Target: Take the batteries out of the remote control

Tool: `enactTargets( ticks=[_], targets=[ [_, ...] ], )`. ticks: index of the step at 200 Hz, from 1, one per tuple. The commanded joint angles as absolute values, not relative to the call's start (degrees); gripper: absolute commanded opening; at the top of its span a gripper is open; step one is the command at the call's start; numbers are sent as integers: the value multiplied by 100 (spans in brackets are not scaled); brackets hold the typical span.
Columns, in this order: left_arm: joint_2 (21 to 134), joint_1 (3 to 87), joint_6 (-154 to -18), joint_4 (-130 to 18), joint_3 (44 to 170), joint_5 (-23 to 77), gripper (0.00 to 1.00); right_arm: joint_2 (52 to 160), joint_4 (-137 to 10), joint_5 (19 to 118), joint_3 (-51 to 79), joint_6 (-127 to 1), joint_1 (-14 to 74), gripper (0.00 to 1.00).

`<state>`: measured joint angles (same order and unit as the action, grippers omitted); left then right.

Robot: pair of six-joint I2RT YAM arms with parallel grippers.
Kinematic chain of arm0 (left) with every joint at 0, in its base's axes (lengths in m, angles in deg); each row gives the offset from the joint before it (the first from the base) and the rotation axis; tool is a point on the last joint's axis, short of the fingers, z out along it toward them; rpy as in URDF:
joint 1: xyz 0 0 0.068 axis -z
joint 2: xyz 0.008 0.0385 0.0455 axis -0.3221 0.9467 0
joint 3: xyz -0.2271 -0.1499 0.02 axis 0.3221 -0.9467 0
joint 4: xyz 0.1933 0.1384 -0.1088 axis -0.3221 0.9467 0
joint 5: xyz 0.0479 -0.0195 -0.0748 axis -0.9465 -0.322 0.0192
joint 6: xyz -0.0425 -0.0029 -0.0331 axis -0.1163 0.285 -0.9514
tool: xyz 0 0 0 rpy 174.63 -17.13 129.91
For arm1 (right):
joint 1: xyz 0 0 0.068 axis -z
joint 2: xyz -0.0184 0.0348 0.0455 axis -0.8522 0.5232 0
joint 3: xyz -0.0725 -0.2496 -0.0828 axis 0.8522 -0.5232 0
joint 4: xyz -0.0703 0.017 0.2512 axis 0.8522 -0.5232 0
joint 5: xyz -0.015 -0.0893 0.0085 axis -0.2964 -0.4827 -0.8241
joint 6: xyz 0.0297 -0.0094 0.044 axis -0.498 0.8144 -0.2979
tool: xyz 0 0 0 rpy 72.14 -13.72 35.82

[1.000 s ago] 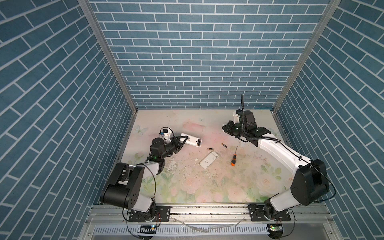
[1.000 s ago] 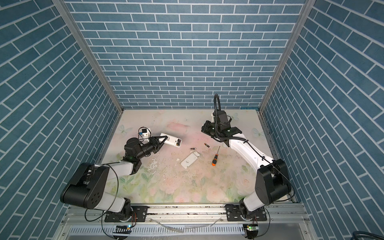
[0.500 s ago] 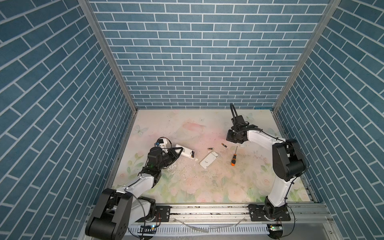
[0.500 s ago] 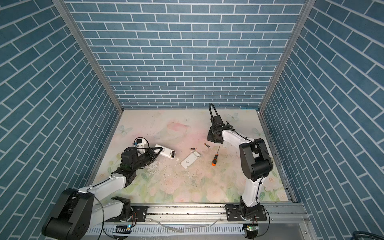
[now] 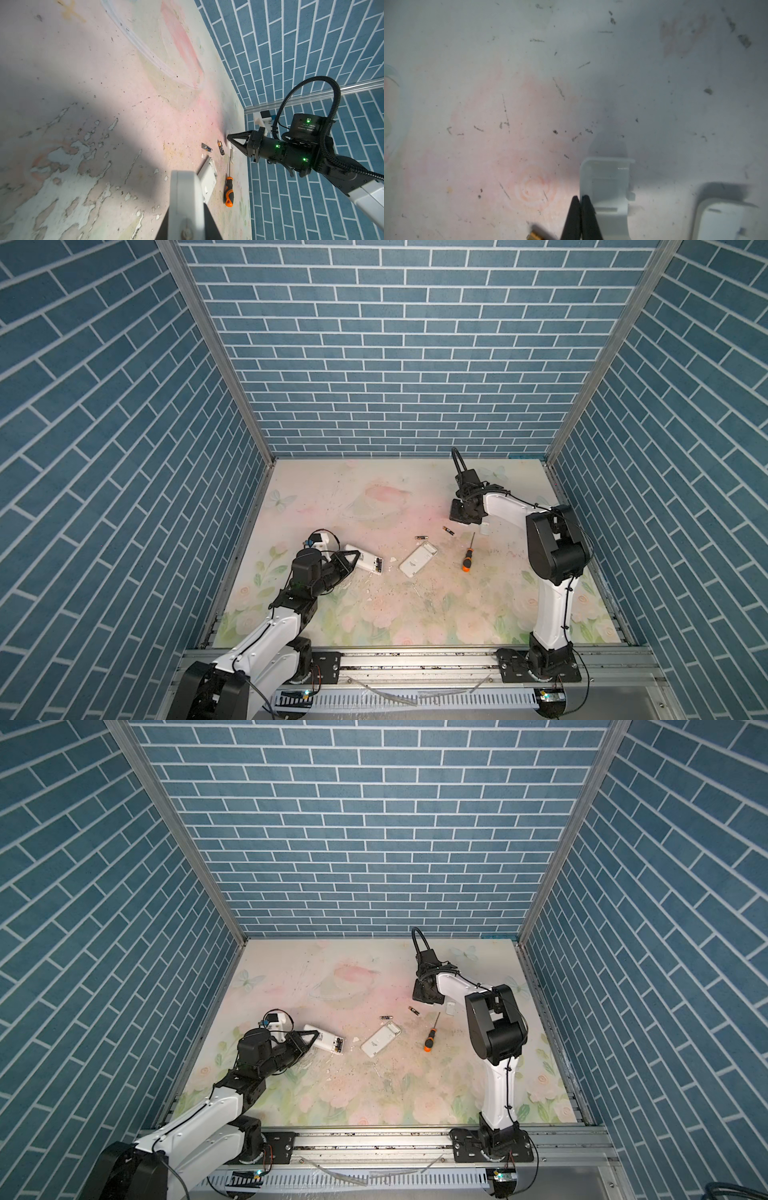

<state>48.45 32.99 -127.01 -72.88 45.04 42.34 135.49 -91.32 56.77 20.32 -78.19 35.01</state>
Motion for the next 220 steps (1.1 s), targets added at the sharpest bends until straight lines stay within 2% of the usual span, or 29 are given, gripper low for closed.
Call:
enactTargets(
  ticks=[1, 25, 58, 144, 172, 220],
  targets=[
    [4846, 3329, -12587, -7184, 4370, 4228, 0, 13694, -9405, 5573, 2266, -7673, 3534, 0],
    [4891, 3329, -12569, -7229, 4295, 4236, 0, 13681, -9469, 5533, 2299, -7660, 3534, 0],
    [4758, 3329, -12521, -7060, 4234, 4157, 0, 13692, -9467, 5564, 2322, -7677, 3534, 11],
    [4384, 3329, -12305, -6574, 4076, 4041, 6, 13288, -9603, 5780, 2436, -7688, 3442, 30],
    [4208, 3329, -12212, -6281, 4033, 4014, 12, 12848, -9856, 5841, 2624, -7607, 3256, 32],
    [3654, 3329, -12126, -5616, 3946, 3898, 31, 12547, -10530, 5897, 3640, -7220, 2470, 41]
  ],
)
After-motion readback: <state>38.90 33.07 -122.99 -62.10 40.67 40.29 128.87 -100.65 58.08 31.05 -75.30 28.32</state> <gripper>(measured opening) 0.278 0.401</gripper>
